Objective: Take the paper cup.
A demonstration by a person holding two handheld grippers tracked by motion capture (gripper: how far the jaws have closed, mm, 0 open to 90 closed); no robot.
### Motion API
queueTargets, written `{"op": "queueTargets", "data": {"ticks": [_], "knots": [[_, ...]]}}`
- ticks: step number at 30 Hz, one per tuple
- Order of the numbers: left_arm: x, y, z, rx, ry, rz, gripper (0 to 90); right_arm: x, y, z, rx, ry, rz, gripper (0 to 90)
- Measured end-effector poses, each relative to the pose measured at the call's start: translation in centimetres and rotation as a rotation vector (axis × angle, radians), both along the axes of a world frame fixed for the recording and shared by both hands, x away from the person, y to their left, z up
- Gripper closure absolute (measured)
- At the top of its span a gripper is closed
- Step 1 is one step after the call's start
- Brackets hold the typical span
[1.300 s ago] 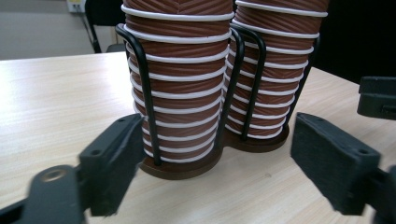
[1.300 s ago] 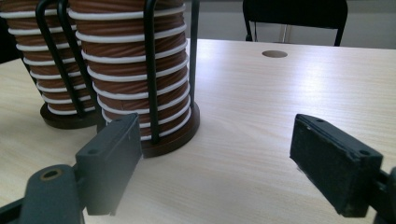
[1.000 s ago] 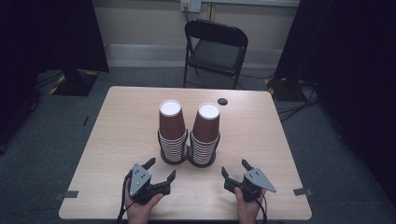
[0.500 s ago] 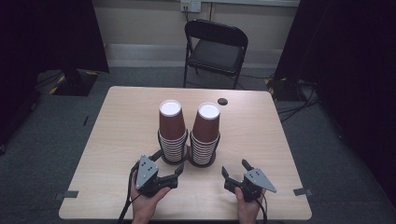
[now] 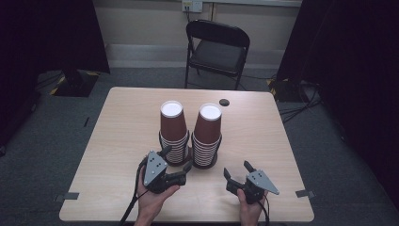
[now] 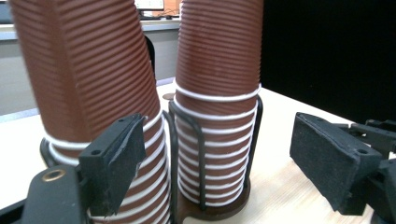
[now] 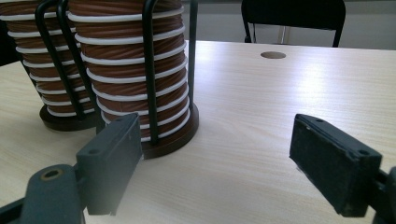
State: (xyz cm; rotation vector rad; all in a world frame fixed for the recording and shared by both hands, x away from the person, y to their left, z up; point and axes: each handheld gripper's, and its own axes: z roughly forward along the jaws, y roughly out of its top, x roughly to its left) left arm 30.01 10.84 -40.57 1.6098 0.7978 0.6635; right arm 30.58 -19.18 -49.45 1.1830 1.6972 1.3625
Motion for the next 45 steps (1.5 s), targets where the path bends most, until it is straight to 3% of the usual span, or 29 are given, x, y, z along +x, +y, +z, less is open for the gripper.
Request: {"op": "queueTargets", "data": {"ticks": [5,8,13,21,30,37,45], "knots": [[0.4,-0.9,0.9,0.019,-0.015,-0.032,20.6,0.0,0.0,0.0,0.002,0.001,0.0,16.2],[0.7,-1.3,1.3,0.028,-0.018,-0.025,20.9,0.0,0.0,0.0,0.004,-0.002,0.006,16.2],[1.4,-1.5,1.8,-0.001,-0.011,-0.042,19.9,0.0,-0.1,0.0,0.009,-0.002,0.001,15.9],[2.2,-2.4,3.0,-0.011,-0.022,-0.047,16.3,0.0,-0.1,0.0,0.011,-0.006,0.003,15.6],[2.9,-3.4,4.1,0.007,-0.037,-0.06,15.9,-0.1,-0.1,0.0,0.013,-0.008,0.005,15.7],[3.8,-3.9,4.8,0.011,-0.02,-0.021,16.7,-0.1,-0.2,0.0,0.016,-0.01,0.009,15.9],[4.5,-4.5,6.2,0.015,-0.025,-0.067,15.6,-0.1,-0.2,0.0,0.015,-0.01,0.01,16.1]]}}
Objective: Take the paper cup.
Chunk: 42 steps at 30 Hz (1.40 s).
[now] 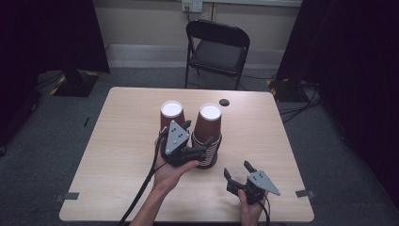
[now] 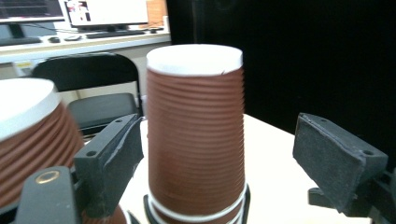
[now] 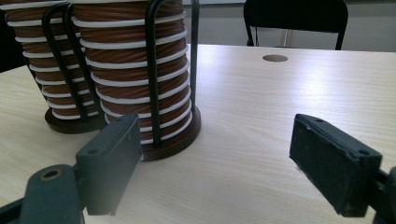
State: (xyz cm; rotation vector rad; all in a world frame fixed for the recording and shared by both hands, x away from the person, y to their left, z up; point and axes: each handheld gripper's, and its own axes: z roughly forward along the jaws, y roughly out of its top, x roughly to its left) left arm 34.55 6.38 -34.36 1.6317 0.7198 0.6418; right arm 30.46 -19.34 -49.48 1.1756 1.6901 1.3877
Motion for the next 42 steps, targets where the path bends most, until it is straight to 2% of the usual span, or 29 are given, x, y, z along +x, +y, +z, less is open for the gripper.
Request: {"op": "queueTargets", "data": {"ticks": [7,11,22,24,28,31,33,42], "knots": [[0.7,-0.8,1.3,0.036,-0.013,-0.004,15.6,0.0,0.0,0.0,0.001,-0.003,0.007,16.6],[1.3,-1.2,1.5,0.027,-0.008,0.005,15.7,0.0,0.0,0.0,0.001,-0.002,0.008,16.6],[3.0,-2.3,2.1,0.058,0.005,0.035,16.5,0.0,0.0,0.0,0.002,-0.002,0.01,16.7],[3.3,-2.5,2.2,0.058,0.018,0.038,16.4,0.0,0.0,0.0,0.004,-0.002,0.01,16.7],[4.0,-3.1,2.2,0.076,0.031,0.047,16.3,0.0,0.0,0.0,0.004,-0.001,0.011,16.7],[4.4,-3.3,2.0,0.066,0.048,0.052,16.0,0.0,0.0,0.0,0.003,-0.005,0.012,16.8],[4.8,-3.4,1.8,0.083,0.056,0.052,16.0,0.0,0.0,0.0,0.003,-0.006,0.011,16.8],[5.5,-4.0,1.7,0.119,0.058,0.06,18.0,-0.1,0.1,0.0,-0.006,-0.008,0.01,16.6]]}}
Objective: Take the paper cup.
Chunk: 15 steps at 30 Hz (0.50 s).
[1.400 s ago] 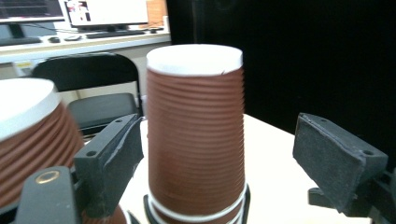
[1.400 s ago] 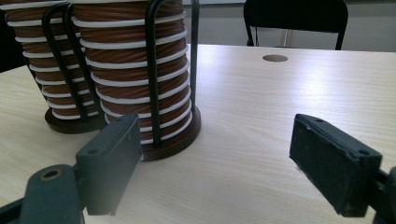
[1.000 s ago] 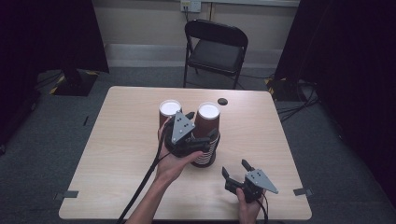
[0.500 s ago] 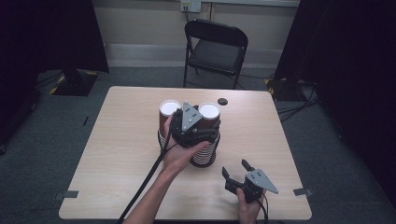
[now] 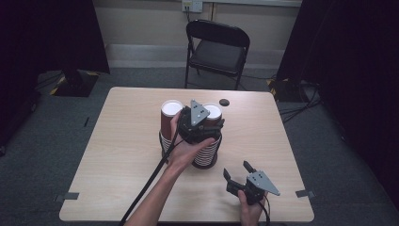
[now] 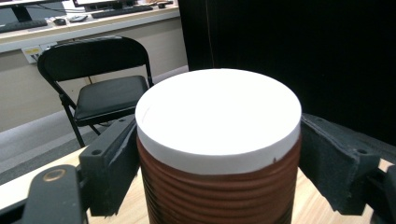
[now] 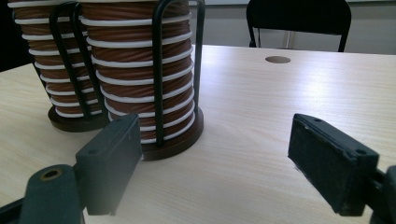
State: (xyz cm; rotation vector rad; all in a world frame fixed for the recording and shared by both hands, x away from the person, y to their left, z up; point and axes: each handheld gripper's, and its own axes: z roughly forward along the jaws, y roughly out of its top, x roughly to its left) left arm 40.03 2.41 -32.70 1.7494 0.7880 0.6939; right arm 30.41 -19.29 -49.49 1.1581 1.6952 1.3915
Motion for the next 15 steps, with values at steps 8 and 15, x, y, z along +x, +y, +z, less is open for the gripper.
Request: {"op": "queueTargets", "data": {"ticks": [8,15], "knots": [[1.0,-0.6,-0.1,0.011,0.052,0.009,19.7,0.0,0.0,0.0,0.003,0.001,-0.003,16.6],[1.1,-0.6,0.1,-0.025,0.05,0.021,21.4,0.0,-0.1,0.0,0.006,0.004,0.003,16.7]]}}
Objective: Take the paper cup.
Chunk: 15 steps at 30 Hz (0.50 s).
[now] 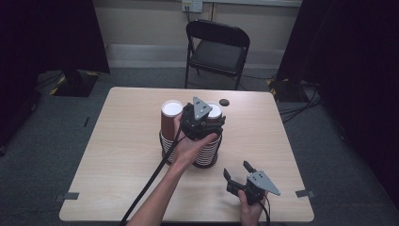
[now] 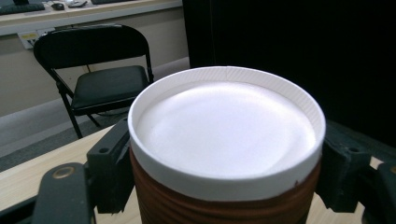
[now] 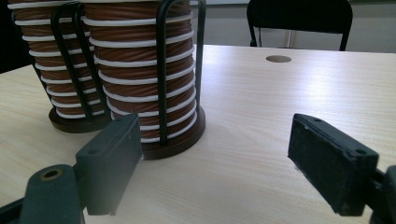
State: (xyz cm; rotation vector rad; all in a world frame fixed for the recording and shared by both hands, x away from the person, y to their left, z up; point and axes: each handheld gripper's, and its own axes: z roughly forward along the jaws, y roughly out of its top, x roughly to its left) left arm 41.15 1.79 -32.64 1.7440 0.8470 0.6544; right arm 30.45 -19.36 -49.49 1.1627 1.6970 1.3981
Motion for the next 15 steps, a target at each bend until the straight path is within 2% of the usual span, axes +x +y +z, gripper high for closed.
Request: {"op": "queueTargets", "data": {"ticks": [8,15], "knots": [[-0.4,0.5,0.7,-0.019,-0.053,-0.01,21.6,0.0,0.0,0.0,0.001,-0.001,-0.001,16.7],[-0.6,1.0,1.3,-0.066,-0.091,-0.014,21.7,0.0,0.0,0.0,-0.002,0.0,0.0,16.7]]}}
